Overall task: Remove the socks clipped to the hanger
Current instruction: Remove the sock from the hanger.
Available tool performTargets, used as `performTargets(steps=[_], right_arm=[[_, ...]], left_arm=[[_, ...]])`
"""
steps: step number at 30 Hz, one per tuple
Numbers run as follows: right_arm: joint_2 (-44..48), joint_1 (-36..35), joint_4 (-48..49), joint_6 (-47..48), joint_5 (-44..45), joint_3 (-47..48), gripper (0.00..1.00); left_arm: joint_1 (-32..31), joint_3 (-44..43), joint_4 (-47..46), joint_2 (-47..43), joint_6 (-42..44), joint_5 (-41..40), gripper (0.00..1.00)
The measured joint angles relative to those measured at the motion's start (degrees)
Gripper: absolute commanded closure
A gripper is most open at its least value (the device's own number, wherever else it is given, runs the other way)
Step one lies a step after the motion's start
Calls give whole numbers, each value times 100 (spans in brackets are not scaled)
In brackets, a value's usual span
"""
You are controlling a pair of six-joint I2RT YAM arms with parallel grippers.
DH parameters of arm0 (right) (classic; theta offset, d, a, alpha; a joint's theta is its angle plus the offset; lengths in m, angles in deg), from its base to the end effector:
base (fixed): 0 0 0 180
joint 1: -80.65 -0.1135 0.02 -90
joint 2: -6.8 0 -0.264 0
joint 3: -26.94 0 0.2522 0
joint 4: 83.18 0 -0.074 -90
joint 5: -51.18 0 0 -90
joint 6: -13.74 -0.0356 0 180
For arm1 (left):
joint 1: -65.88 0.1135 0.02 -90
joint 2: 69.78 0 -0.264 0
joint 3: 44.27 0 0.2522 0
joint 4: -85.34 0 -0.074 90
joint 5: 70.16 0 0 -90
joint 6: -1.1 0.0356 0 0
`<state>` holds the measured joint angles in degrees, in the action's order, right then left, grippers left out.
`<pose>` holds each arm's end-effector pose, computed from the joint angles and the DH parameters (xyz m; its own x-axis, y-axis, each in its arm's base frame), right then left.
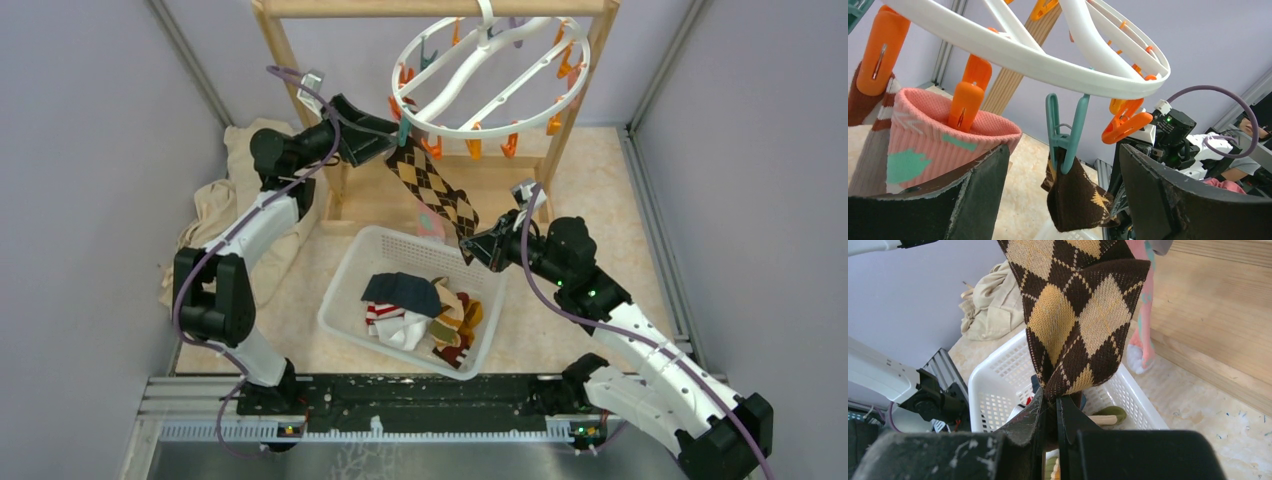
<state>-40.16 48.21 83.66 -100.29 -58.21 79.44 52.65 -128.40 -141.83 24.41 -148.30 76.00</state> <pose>0.1603 0.1159 0.3165 -0.4213 0.1873 -0.8873 -0.6702 0.5948 0.4438 0.3460 -0.1117 0.3893 -0.3657 -0.4064 -0.8373 0.8986 0.0799 -0.4313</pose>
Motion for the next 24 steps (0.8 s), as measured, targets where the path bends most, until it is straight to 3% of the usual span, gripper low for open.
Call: performTargets(steps=[17,24], right_arm=[[0,0,0,0,4,-7,100],[0,0,2,0,4,-9,100]], left_arm=[[-282,-581,-166,396,-17,-72,32],[-356,-592,-175,450,-15,-83,32]])
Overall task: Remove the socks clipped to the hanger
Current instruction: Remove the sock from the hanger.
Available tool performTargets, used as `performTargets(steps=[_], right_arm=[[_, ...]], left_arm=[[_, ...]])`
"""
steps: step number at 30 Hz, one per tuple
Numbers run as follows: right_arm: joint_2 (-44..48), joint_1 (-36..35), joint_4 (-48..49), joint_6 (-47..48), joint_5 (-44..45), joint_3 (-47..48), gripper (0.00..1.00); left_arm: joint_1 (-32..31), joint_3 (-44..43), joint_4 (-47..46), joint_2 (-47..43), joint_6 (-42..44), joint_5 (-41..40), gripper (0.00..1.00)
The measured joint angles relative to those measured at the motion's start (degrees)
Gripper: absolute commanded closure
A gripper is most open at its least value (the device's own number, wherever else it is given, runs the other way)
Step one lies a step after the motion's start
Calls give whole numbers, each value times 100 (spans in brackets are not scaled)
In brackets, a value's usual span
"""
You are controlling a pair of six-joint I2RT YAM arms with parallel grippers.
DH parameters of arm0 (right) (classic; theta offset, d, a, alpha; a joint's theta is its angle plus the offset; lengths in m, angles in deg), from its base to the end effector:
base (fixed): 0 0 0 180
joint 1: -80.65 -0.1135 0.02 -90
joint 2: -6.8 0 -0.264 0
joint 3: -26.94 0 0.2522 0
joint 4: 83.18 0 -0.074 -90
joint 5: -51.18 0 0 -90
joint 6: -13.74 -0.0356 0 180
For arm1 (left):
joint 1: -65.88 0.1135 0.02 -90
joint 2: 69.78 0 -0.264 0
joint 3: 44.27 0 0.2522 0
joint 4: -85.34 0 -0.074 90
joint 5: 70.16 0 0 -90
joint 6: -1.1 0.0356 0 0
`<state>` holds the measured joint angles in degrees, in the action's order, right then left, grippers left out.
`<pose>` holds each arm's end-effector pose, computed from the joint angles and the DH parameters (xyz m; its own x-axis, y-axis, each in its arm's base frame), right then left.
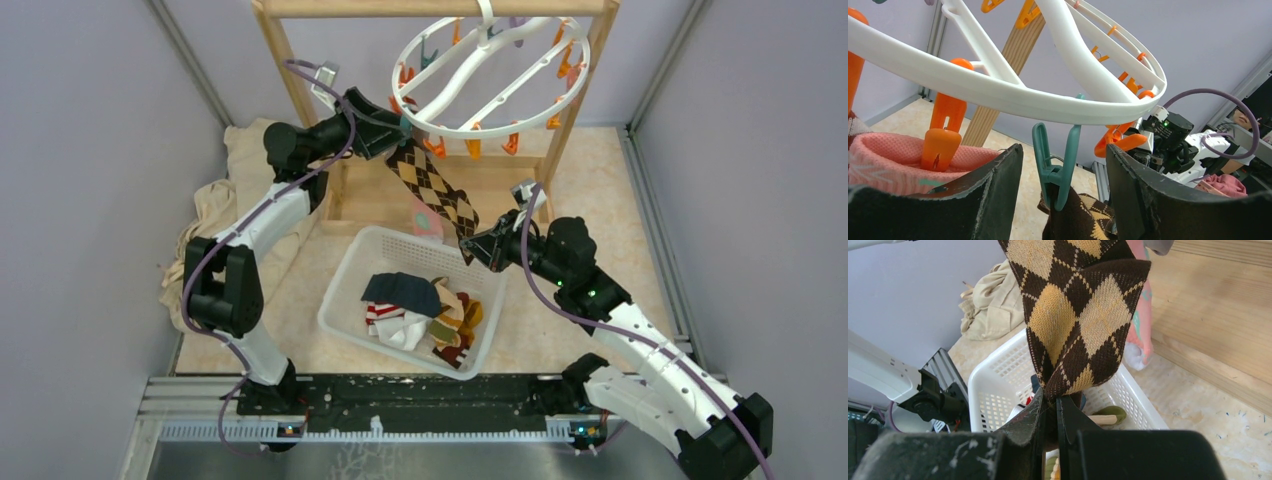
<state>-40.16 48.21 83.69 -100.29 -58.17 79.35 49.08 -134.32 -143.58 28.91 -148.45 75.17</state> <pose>0.1604 0.1159 0.3160 -0.4220 0.1871 -0.8871 -0.6694 0.5956 0.4440 0.3564 -0.1382 0.3975 -0.3459 -0.4078 -0.8450 0.9213 0.0230 -0.3882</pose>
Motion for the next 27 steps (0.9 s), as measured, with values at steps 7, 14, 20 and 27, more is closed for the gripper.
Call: performTargets(steps=[7,14,20,27], right_arm=[[2,0,9,2,0,-9,100],[4,0,20,2,2,-55,100],[9,2,24,4,2,-79,100],[9,9,22,4,4,-79,100]], left_arm=[[0,-96,-37,2,2,-46,34],[-9,-138,-39,15,7,-96,43],[-22,-166,-39,22,24,-109,51],[-22,-170,-42,31,42,-109,63]])
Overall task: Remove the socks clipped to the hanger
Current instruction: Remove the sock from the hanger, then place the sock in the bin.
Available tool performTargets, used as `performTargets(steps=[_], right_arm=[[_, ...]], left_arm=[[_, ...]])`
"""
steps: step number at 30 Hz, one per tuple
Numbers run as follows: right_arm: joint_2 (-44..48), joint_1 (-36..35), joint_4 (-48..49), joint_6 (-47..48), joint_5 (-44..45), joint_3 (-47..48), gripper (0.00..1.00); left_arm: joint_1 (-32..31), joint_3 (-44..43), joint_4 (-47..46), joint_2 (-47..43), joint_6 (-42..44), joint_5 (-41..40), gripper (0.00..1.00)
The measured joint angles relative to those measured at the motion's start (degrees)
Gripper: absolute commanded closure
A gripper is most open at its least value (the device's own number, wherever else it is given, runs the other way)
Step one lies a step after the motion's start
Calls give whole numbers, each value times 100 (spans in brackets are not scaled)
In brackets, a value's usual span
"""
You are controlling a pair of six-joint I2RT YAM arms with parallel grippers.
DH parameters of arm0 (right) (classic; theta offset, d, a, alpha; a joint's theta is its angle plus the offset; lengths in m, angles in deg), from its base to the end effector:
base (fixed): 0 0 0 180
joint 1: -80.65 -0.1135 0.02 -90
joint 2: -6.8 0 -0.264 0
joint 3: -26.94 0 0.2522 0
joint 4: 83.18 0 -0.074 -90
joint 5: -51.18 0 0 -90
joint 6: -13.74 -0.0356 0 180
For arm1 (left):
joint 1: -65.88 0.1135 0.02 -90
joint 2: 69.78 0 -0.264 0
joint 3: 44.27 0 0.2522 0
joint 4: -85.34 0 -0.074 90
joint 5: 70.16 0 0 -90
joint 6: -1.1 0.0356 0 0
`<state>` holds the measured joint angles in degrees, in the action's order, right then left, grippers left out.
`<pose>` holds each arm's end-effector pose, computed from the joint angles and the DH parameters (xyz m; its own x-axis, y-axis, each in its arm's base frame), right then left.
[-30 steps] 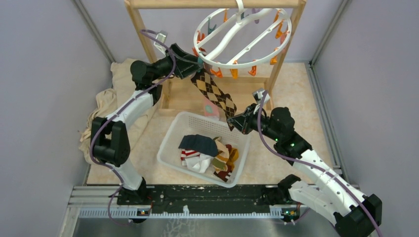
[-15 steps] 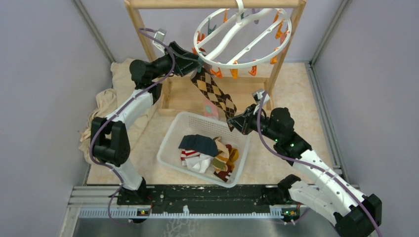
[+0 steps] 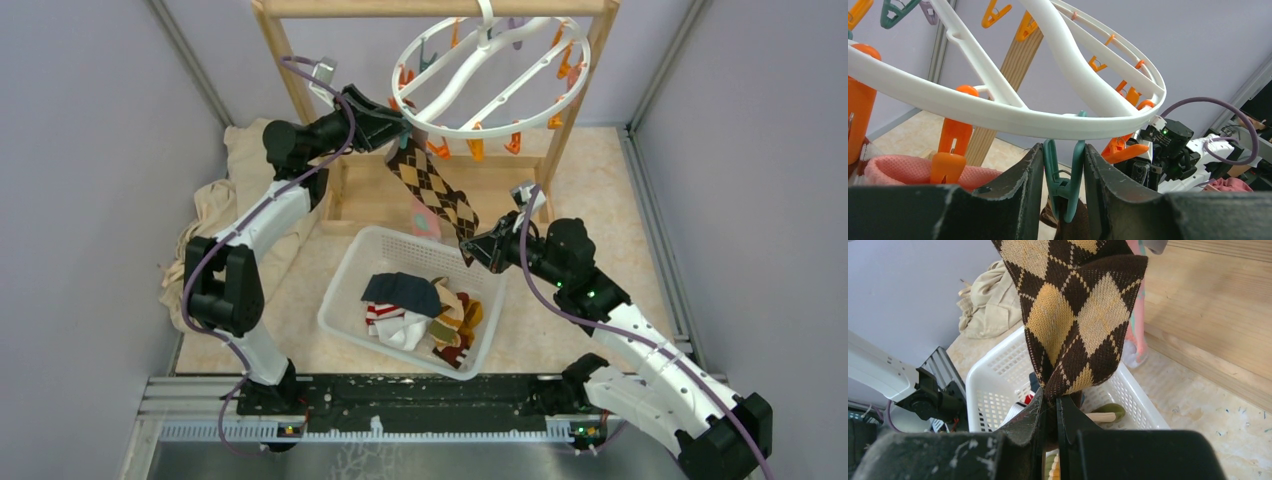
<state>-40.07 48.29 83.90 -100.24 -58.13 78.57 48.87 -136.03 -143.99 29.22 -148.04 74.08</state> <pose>0.1604 0.1156 0.3118 -0.4272 0.1834 -0.8854 -0.6654 0.5992 0.4452 0.3567 -0.1393 0.4060 -0.3123 -0.4291 -0.8476 0.9333 0.0280 -0.3580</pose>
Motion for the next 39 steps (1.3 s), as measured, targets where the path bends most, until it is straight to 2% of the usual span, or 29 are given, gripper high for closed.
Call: performTargets(steps=[3,4,6,7,17,28,32,35,39], right_arm=[[0,2,0,0,0,0,100],[0,2,0,0,0,-2,100],[0,2,0,0,-2,-2,100],[0,4,0,0,-2,-2,100],[-13,42,0,-2,-44,0,100],[-22,-59,-260,-20,-732,210,100],[-13,-588,-494,17,-553,527,100],[-133,-1351,-638,103,-227,772,100],[-525,-2090,-752,214,295,994,100]], left_arm=[[0,0,2,9,7,-2,71],[0,0,4,9,22,-2,78],[-2,-4,13,9,55,-2,98],[-2,-11,22,9,70,-7,100],[-11,-90,271,9,264,-22,100],[-11,-94,791,-111,603,-68,100],[-15,0,1123,-310,809,-74,89],[-15,114,1399,-481,1008,-92,69],[-15,299,1893,-787,1392,-162,54]])
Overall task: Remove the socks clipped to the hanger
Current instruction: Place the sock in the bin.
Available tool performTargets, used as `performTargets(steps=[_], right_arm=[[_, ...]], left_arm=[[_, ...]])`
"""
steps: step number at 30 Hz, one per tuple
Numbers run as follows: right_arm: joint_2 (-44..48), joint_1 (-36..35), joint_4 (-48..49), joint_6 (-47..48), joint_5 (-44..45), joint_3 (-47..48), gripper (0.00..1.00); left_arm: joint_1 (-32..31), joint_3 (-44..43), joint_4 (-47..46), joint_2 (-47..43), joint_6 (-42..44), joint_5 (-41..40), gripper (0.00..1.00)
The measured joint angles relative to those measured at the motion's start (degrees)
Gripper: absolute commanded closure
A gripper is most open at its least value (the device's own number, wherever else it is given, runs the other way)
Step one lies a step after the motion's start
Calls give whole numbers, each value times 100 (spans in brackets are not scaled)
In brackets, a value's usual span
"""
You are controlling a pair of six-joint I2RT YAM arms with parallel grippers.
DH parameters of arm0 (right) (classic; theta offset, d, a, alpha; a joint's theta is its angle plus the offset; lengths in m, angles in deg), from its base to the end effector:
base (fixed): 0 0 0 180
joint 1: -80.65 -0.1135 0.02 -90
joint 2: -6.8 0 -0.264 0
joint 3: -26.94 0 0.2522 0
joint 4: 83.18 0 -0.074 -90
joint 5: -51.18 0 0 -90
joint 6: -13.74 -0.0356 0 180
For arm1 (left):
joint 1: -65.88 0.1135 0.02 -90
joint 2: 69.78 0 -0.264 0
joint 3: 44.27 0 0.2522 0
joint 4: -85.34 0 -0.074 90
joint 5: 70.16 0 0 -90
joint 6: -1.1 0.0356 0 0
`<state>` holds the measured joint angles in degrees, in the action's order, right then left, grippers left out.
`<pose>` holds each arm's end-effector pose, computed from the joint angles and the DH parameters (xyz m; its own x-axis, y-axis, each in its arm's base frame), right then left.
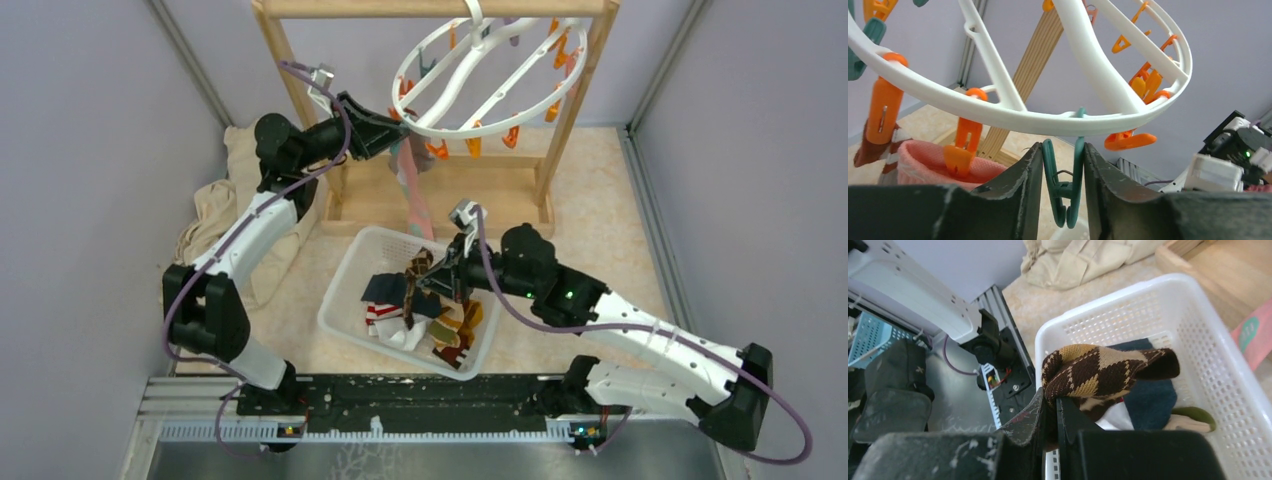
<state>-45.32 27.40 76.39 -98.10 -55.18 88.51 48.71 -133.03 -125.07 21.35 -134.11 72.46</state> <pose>0.1193 0.1766 0.3427 -0.4533 -0.0105 -0.8913 -0.8248 0.3840 0.4150 0.3371 -0.1338 0.4120 -0.2863 -0.3625 -0.8869 0.9171 0.1643 -0.3632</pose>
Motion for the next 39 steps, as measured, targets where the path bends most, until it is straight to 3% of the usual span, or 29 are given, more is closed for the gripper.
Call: performTargets(steps=[4,10,14,31,39], right_arm=[[-503,-525,-9,42,426,149,100],[-1360,-944,297,66,949,472,100],[-1840,-962,575,66,1294,651,100],[-3720,-892,1215,101,2463,1250,99],[-4109,-807,1220,-66,2542,964,46]], left_arm=[[2,238,664,-433,492,-105,38],[0,494,2096,-1126,1427,-404,22],[2,592,2706,-1429,1849,-667,2],[4,1038,4865,-2942,2931,-2072,1],[4,1453,5147,-3281,2946,-2271,1]])
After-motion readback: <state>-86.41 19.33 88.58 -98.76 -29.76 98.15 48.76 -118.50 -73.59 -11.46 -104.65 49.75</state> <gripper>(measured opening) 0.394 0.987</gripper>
